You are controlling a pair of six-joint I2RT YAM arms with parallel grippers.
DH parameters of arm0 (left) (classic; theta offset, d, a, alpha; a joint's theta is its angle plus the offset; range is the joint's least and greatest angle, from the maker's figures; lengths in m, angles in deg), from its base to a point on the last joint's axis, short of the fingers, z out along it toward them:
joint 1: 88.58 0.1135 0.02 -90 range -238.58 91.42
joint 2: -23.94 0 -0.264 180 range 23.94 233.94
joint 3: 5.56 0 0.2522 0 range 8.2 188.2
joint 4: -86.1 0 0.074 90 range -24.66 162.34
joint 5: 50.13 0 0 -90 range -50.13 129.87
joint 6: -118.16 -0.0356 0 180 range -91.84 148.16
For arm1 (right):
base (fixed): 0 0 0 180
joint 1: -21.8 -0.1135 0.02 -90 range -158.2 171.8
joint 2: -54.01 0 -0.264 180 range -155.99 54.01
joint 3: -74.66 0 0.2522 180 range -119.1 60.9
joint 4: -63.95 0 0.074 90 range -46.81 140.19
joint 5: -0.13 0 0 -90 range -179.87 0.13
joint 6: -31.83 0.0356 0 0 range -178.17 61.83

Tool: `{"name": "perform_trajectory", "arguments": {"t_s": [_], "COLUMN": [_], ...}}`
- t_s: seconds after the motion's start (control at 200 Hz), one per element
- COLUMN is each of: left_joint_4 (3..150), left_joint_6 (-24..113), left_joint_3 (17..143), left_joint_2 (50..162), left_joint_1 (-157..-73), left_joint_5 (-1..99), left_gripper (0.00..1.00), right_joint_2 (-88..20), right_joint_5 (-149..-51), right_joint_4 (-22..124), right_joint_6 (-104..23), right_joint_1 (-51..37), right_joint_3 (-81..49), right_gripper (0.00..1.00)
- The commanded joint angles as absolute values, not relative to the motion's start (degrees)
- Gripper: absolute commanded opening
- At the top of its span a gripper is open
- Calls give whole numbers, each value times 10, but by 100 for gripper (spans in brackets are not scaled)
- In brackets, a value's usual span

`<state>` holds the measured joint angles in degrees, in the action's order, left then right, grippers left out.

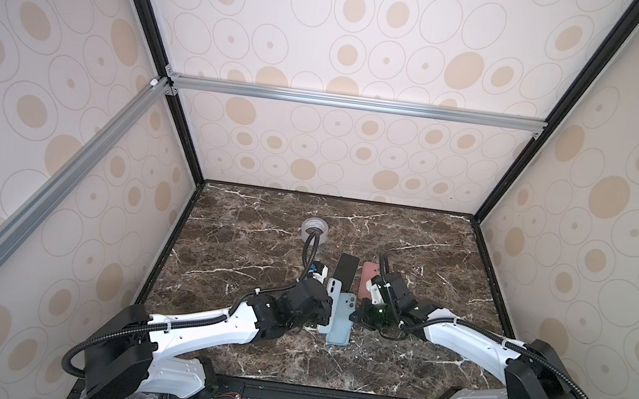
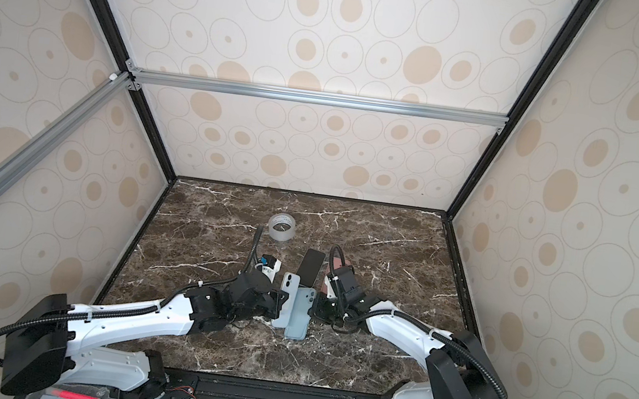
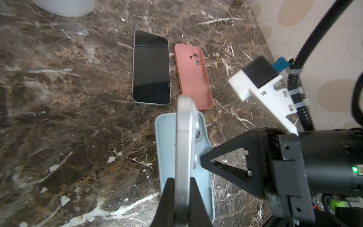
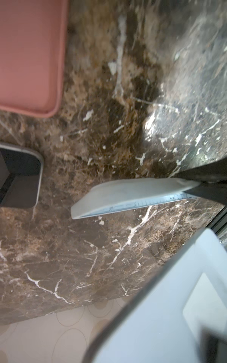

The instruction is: Take the phone out of the phone case

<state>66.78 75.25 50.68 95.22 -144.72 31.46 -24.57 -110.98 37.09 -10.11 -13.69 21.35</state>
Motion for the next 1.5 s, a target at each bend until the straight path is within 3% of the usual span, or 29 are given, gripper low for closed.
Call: {"name": "perform_trajectory", "arguments": {"t_s": [0.0, 0.16, 0.395, 0.95, 1.15, 1.495], "left_joint_4": [625, 595, 583, 560, 560, 524], "left_joint_6": [721, 707, 700, 706, 706, 722], "left_joint_3": [540, 552, 567, 573, 578, 597], "left_joint_2": [938, 943, 972, 995, 1002, 1008], "left_joint_1": [-1431, -1418, -1412, -1412, -1411, -1411], "left_joint_5": [259, 234, 232, 228, 235, 191], "left_gripper": [6, 0, 0, 0, 0, 0], "right_joint_2": [-236, -211, -165, -225, -232, -226], "right_joint_5": [-1158, -1172, -1175, -1139, -1122, -1102], "right_joint_4": [310, 275, 265, 277, 260, 218], "right_joint_6": [-113, -112, -102, -124, -139, -154], "right_joint_1": [-111, -88, -56, -35, -33, -34], "right_joint_3": [213, 243, 286, 260, 250, 243], "right_gripper": [0, 0, 0, 0, 14, 53]}}
